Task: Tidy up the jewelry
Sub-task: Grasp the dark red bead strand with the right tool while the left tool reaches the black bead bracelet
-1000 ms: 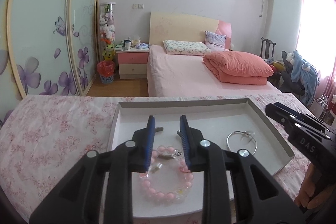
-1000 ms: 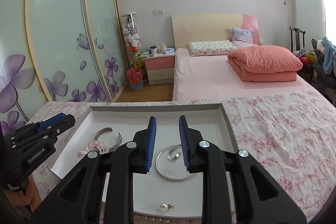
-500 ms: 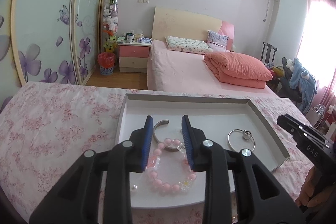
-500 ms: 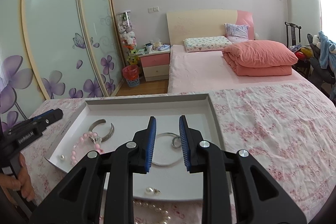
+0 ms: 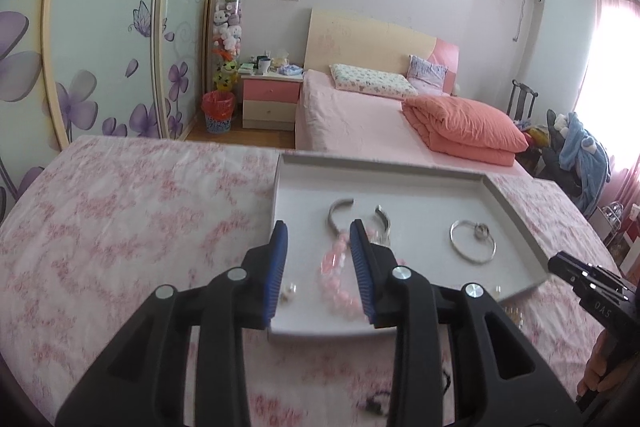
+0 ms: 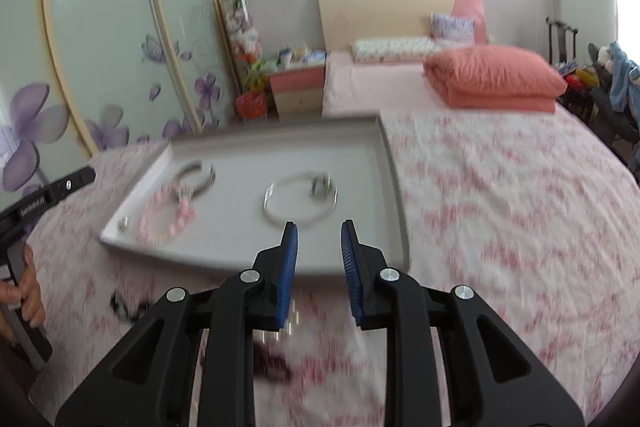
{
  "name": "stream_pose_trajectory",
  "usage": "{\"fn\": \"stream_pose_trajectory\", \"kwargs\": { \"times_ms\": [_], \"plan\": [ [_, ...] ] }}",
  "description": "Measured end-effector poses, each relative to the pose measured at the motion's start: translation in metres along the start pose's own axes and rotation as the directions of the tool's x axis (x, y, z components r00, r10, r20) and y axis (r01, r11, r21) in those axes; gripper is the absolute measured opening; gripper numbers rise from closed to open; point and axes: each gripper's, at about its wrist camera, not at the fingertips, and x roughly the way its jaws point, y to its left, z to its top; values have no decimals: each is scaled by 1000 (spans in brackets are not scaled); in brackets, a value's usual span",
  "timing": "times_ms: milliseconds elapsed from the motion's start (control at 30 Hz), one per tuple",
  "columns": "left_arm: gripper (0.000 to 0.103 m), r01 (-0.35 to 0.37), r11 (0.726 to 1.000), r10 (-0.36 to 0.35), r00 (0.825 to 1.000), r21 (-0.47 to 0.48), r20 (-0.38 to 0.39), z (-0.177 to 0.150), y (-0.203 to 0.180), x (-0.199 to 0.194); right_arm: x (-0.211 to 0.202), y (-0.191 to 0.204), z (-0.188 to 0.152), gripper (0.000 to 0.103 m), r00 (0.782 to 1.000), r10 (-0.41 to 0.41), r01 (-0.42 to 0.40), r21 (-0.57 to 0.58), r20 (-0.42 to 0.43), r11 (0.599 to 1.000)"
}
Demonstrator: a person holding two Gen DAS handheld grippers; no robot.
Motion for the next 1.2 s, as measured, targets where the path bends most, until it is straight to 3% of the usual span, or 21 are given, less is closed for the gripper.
{"fn": "stream_pose_trajectory", "kwargs": {
  "times_ms": [200, 367, 767, 967, 1200],
  "plan": [
    [34, 1, 1000, 0, 999, 20, -44, -26, 1, -5, -6, 5, -34, 24, 990, 69, -71, -14, -124, 997],
    [35, -6, 999, 9, 997, 39, -73, -41, -1, -6, -8, 19, -47, 24, 979, 109, -117, -39, -171, 992],
    [40, -25, 997, 32, 994, 66, -102, -51, -5, -2, 1, 38, -50, 32, 978, 30, -58, -134, -208, 989],
    [40, -26, 997, 33, 994, 66, -106, -52, -5, 0, 0, 39, -53, 10, 977, 2, -39, -170, -212, 985],
    [41, -15, 998, 22, 994, 65, -109, -51, -3, -3, -10, 23, -55, 7, 974, -57, 16, -185, -217, 983]
  ]
}}
